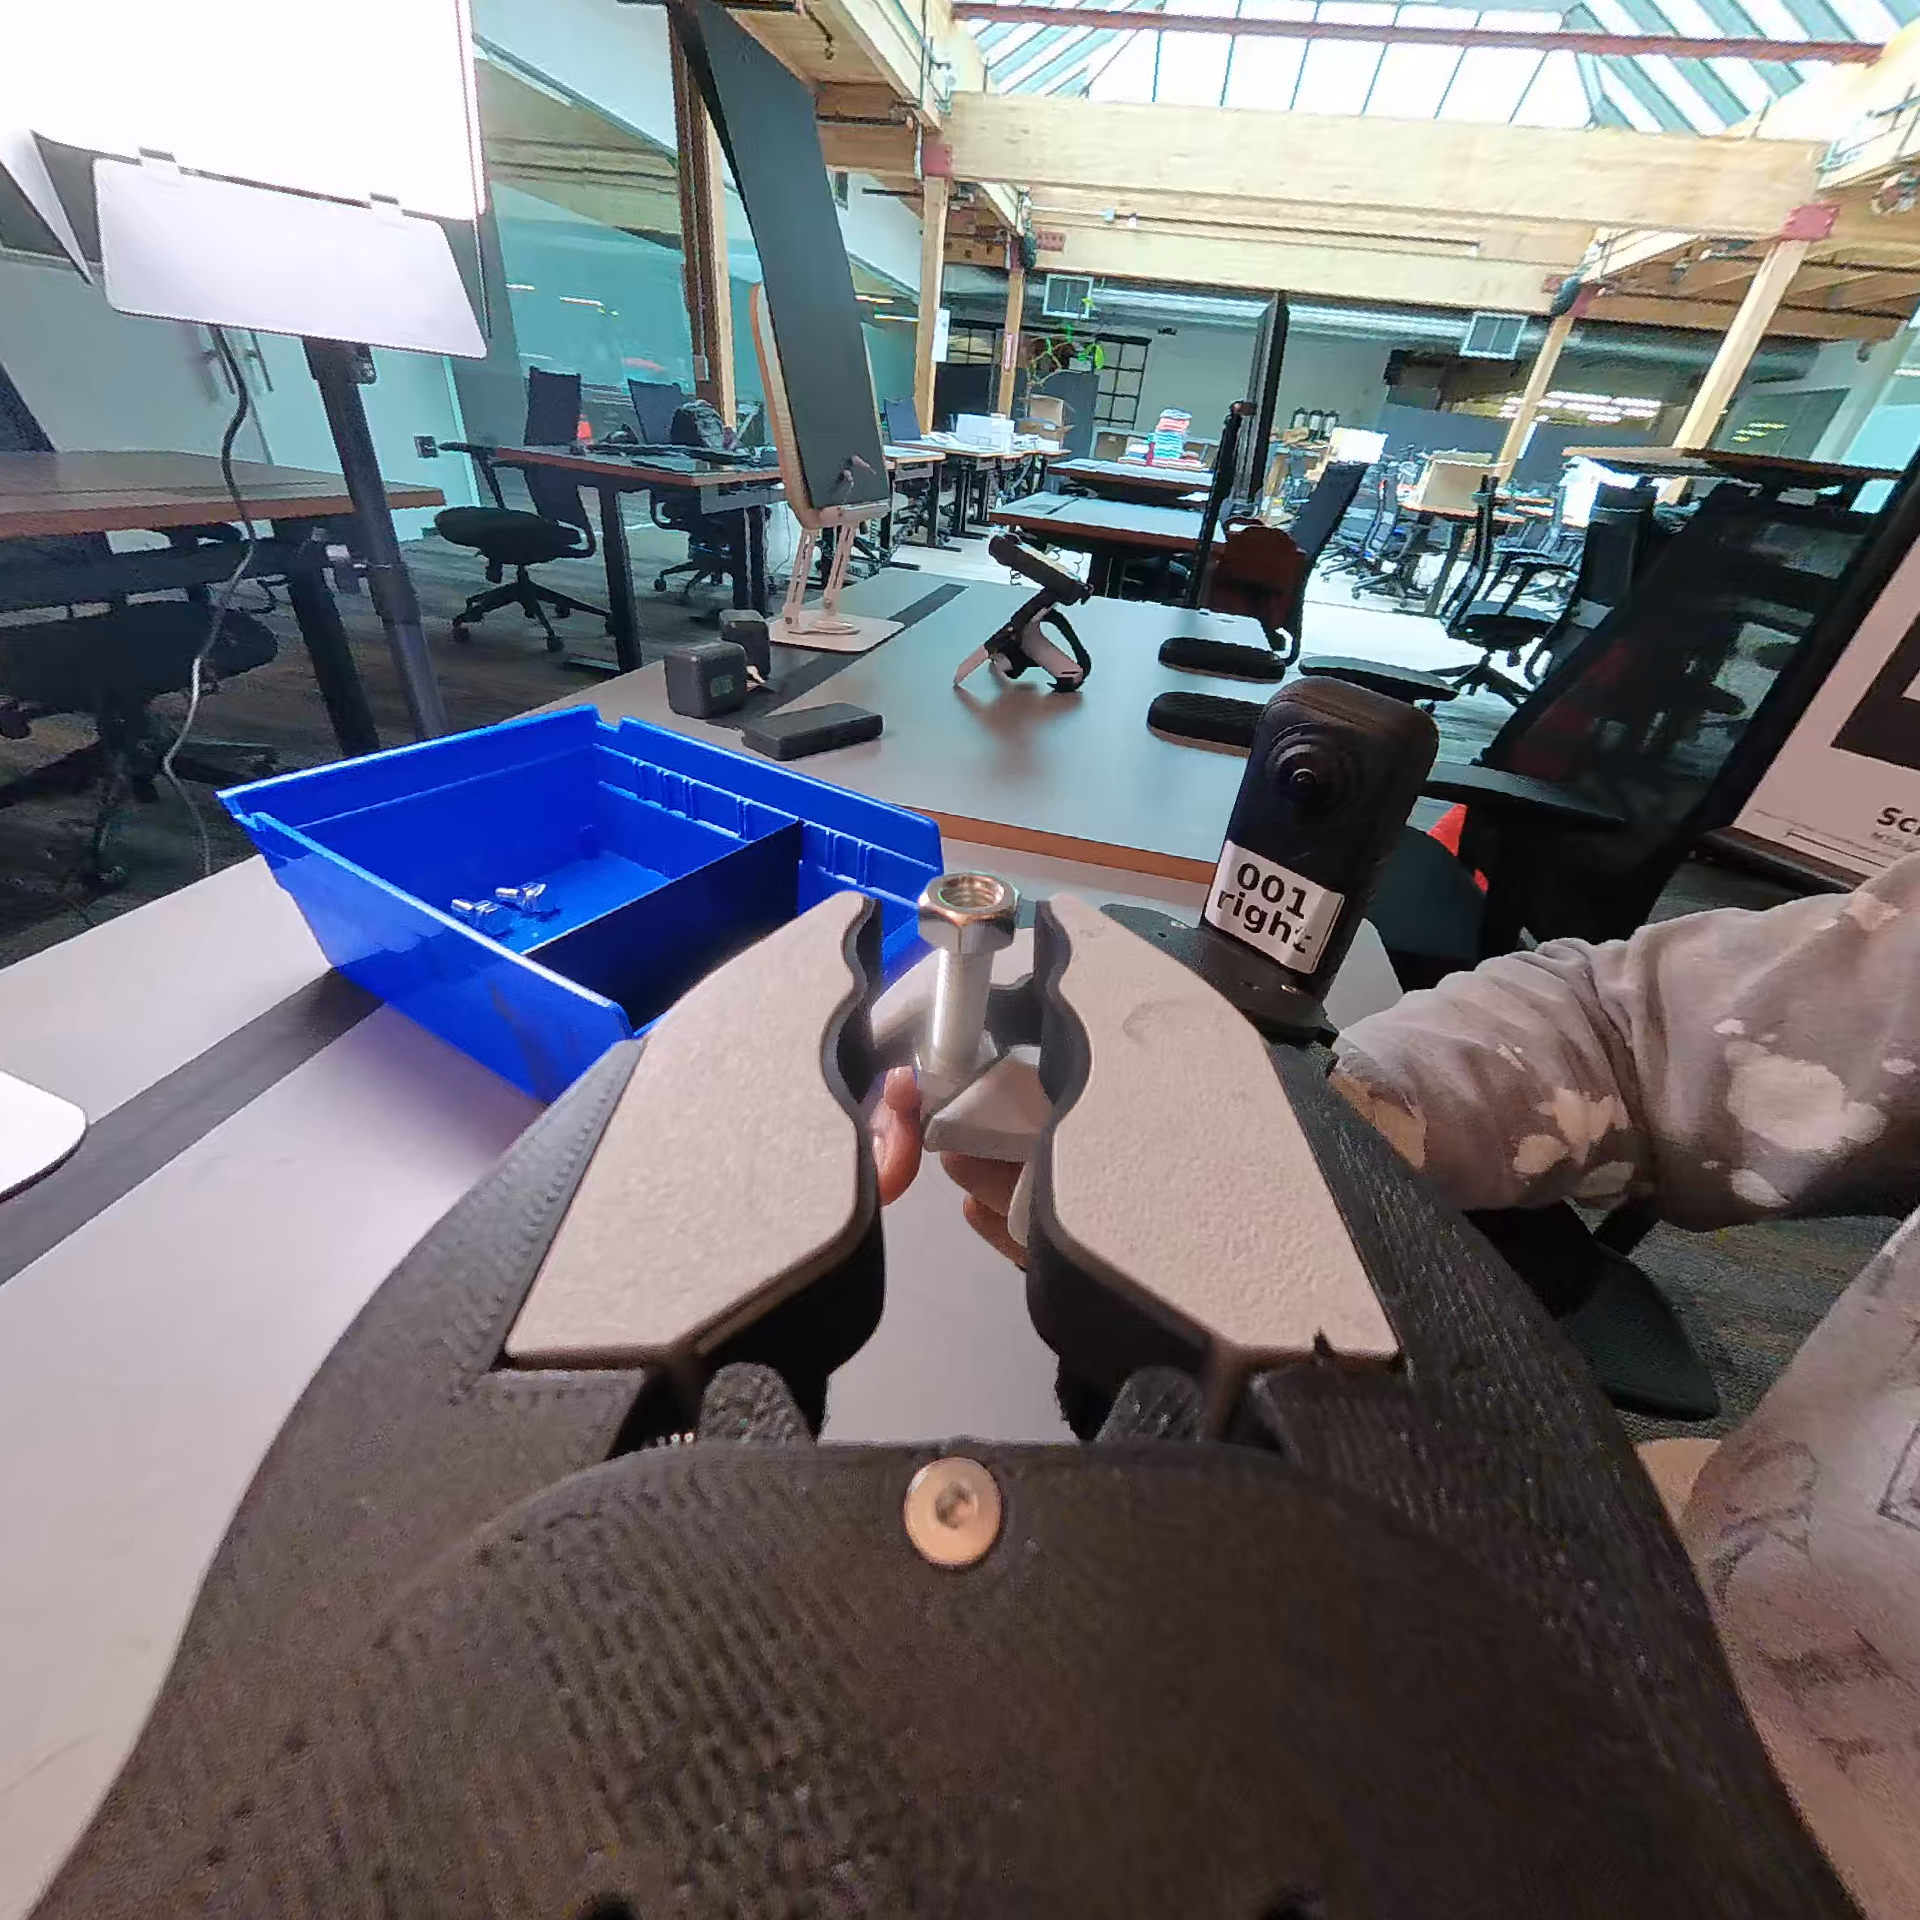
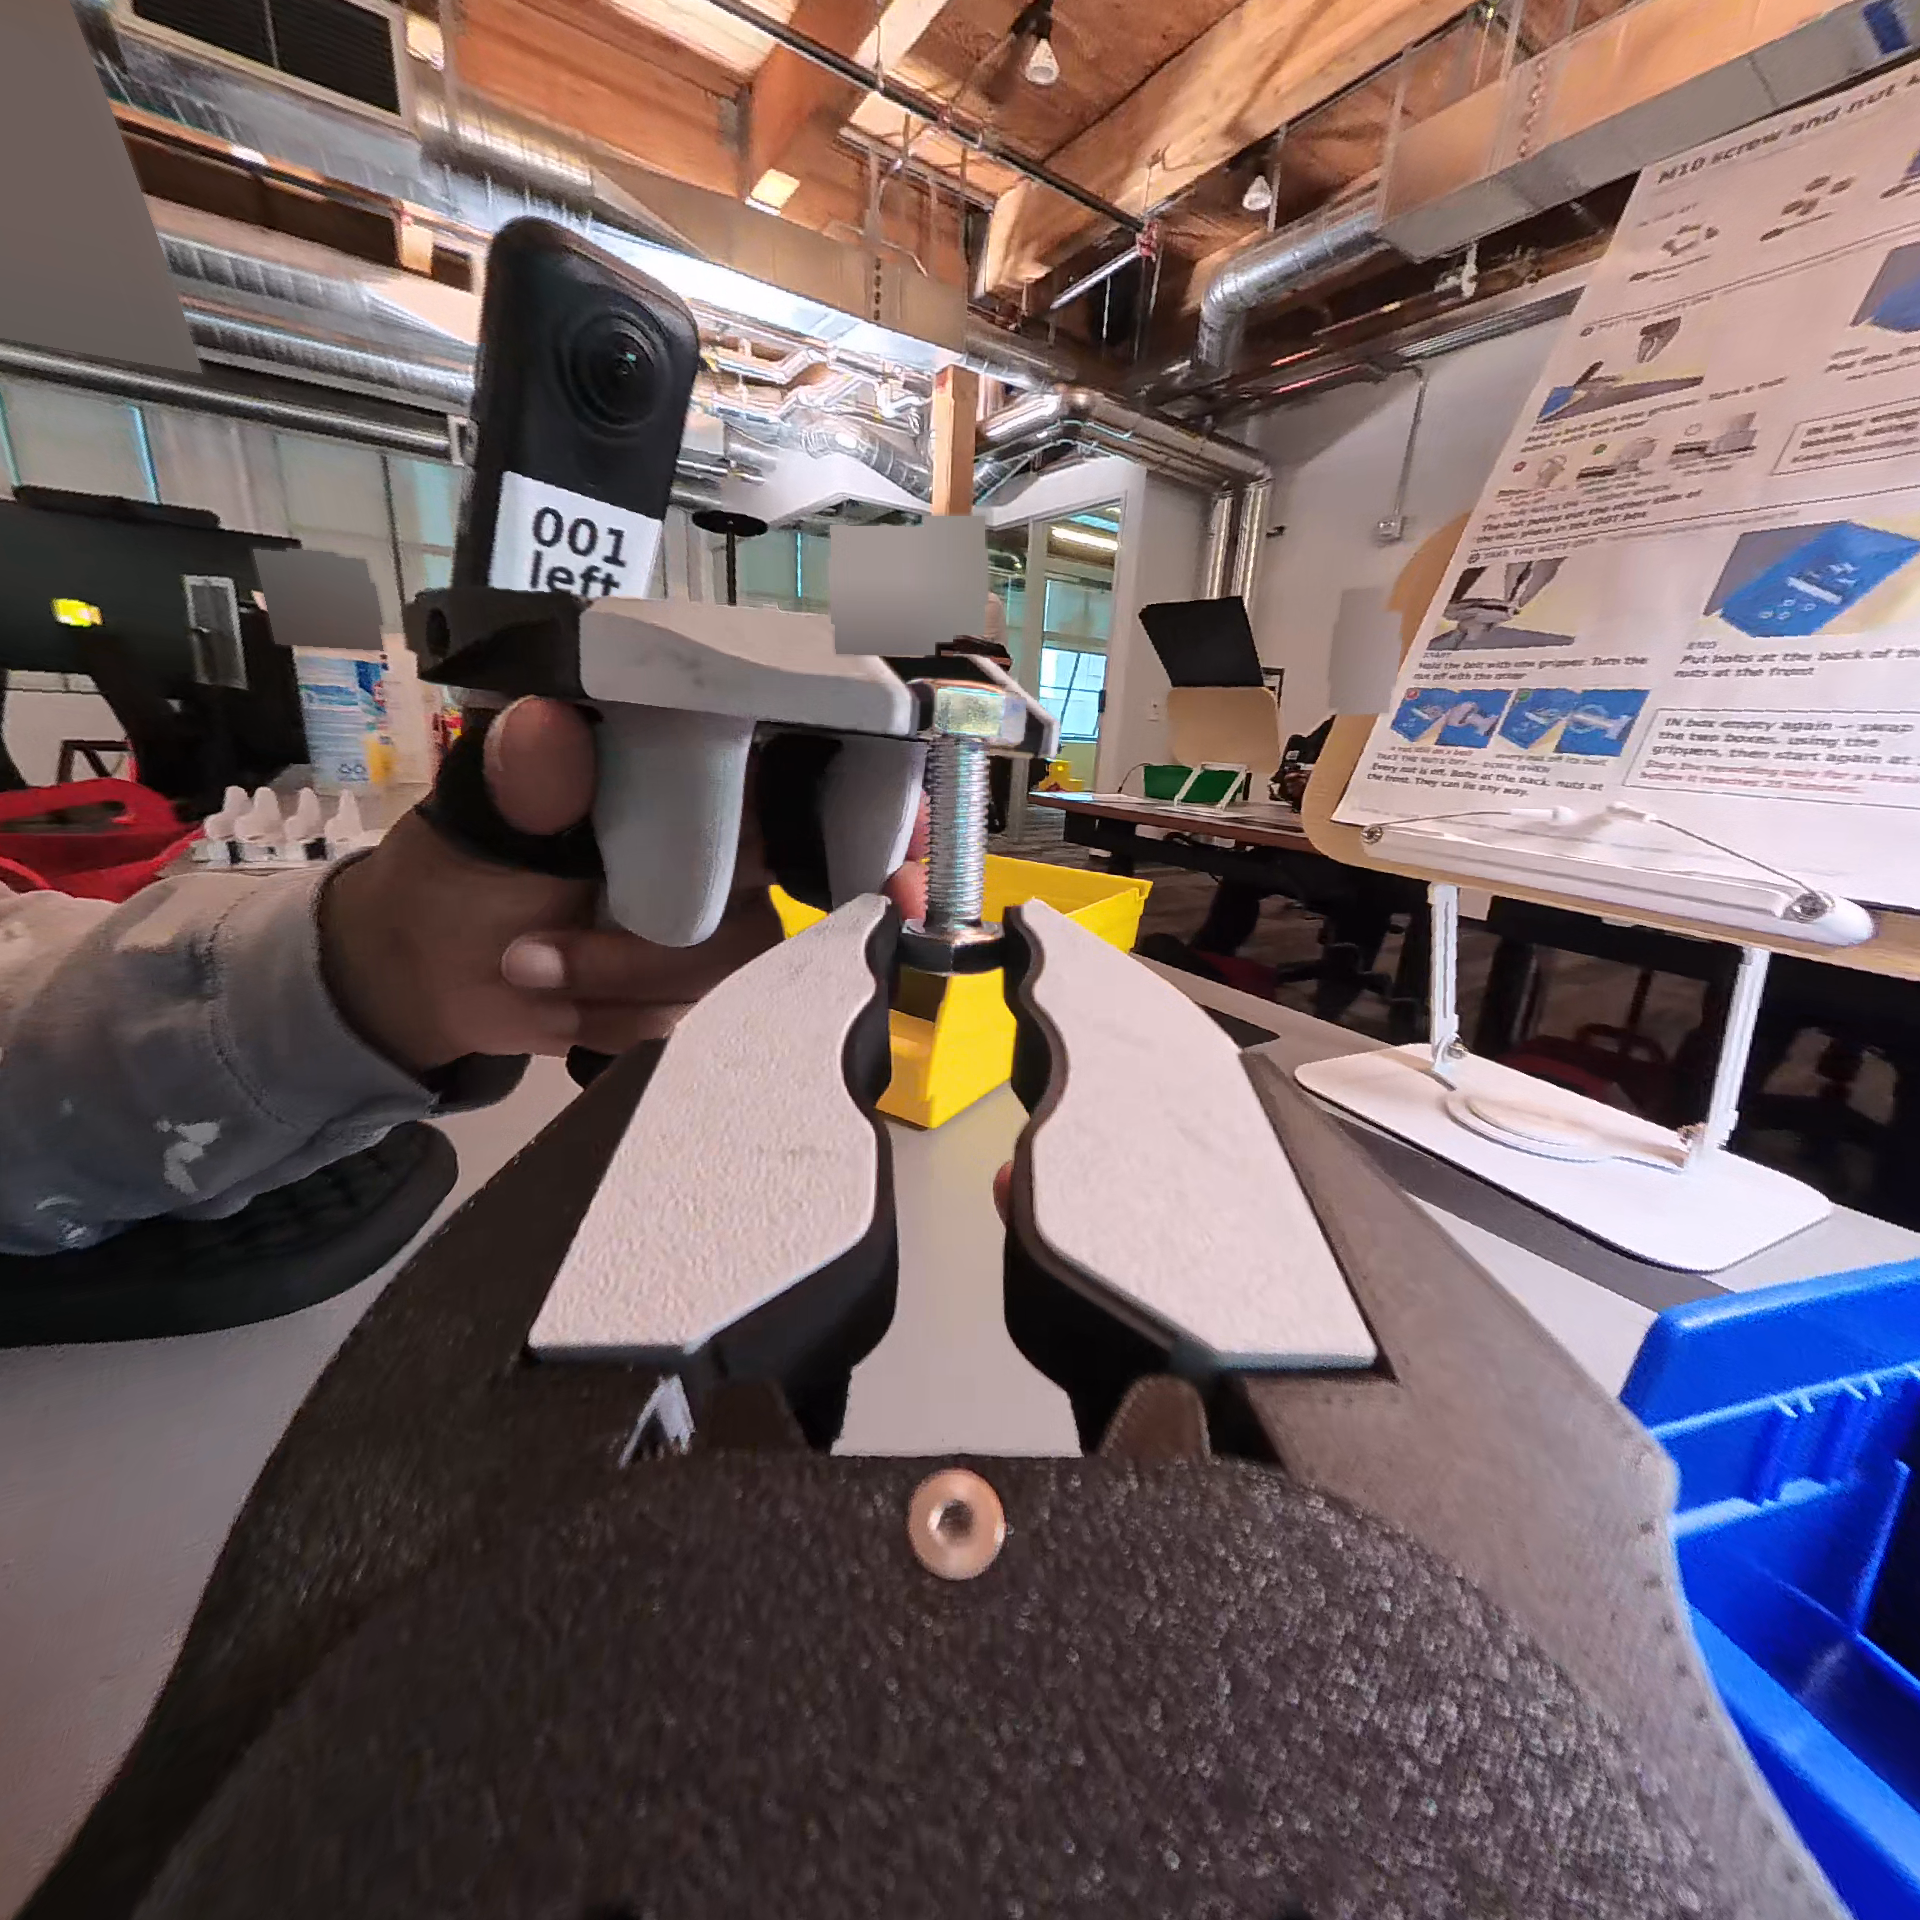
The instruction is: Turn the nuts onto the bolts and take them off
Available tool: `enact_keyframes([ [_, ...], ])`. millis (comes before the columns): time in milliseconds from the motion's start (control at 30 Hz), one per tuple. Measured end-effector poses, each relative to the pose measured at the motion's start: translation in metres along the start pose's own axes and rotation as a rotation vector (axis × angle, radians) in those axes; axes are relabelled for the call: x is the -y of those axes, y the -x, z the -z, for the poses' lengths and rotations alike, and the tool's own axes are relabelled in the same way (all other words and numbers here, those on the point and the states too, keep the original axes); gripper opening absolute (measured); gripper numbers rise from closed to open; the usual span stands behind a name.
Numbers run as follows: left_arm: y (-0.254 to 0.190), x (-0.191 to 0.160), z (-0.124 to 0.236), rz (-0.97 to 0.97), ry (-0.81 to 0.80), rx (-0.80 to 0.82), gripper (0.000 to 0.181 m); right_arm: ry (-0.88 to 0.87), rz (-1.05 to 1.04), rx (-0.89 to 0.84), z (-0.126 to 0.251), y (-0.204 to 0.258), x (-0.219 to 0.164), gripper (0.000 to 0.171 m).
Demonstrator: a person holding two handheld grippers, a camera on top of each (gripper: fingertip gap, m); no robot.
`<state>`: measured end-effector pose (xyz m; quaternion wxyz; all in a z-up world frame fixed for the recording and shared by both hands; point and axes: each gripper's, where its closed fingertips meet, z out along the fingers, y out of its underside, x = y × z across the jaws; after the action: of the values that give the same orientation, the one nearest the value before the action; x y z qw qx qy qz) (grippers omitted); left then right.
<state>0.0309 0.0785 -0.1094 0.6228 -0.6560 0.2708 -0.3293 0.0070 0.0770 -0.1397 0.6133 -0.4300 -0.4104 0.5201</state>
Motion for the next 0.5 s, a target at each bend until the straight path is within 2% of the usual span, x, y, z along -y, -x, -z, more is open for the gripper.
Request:
enact_keyframes([
  [100, 0.000, 0.001, 0.001, -0.012, -0.007, 0.009, 0.019, 0.006, 0.005, -0.005, 0.000, 0.000, -0.001, 0.018],
  [267, -0.008, 0.005, 0.002, -0.031, -0.039, -0.053, 0.018, -0.018, -0.013, 0.036, 0.000, 0.005, 0.003, 0.018],
  [500, -0.041, 0.012, 0.018, -0.060, -0.048, -0.364, 0.018, -0.070, -0.198, 0.412, 0.008, 0.044, 0.021, 0.018],
])
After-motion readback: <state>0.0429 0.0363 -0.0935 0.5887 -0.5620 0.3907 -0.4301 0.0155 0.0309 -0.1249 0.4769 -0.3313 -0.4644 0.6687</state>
